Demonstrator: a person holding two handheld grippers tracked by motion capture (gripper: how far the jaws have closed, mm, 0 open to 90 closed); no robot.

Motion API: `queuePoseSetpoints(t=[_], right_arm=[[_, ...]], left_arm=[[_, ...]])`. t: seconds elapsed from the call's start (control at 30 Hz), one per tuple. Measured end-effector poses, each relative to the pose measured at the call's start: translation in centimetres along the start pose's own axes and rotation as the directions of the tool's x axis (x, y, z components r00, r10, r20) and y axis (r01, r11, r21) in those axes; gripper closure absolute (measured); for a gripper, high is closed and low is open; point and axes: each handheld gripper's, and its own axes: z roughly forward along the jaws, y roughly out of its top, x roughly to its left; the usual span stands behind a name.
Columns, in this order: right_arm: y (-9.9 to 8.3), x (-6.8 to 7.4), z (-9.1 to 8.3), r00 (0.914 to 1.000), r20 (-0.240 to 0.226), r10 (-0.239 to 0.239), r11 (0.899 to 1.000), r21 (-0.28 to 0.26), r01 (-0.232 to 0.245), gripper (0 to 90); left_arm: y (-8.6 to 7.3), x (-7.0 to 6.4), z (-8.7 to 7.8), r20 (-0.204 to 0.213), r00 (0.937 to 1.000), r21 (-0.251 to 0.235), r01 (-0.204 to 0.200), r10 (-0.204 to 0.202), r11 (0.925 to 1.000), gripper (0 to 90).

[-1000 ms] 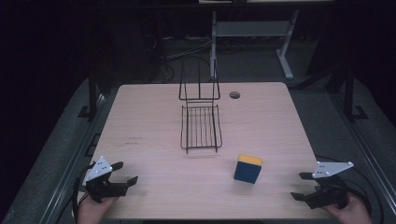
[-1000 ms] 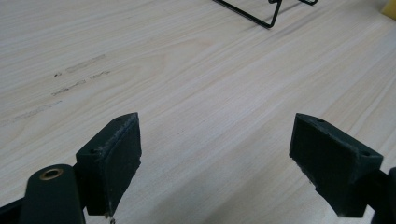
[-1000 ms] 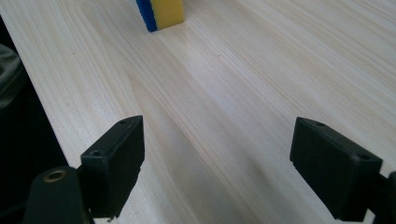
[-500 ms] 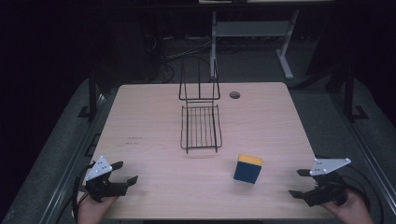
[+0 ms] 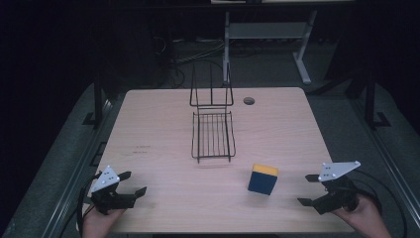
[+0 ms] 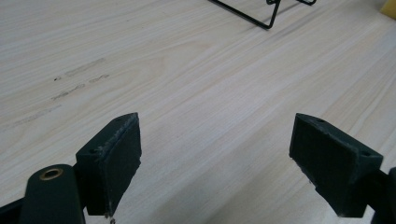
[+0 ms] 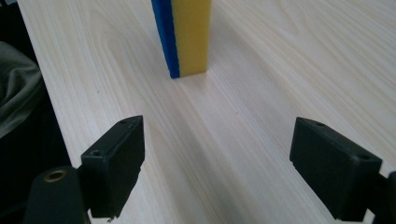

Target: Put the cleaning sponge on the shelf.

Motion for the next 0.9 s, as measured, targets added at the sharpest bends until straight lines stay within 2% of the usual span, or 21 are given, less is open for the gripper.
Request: queuePoseSetpoints(t=[0.47,0.9], right_arm=[[2.4,0.6,1.4,0.9981,-0.031,-0.054,0.998,0.022,0.055,17.5],[3.6,0.8,2.4,0.9963,-0.054,-0.066,0.997,0.031,0.068,17.6]], left_arm=[[0.1,0.0,0.0,0.002,1.0,0.003,0.0,0.0,1.0,16.3],[0.2,0.0,0.0,0.005,1.0,0.002,-0.006,0.006,1.0,16.3]])
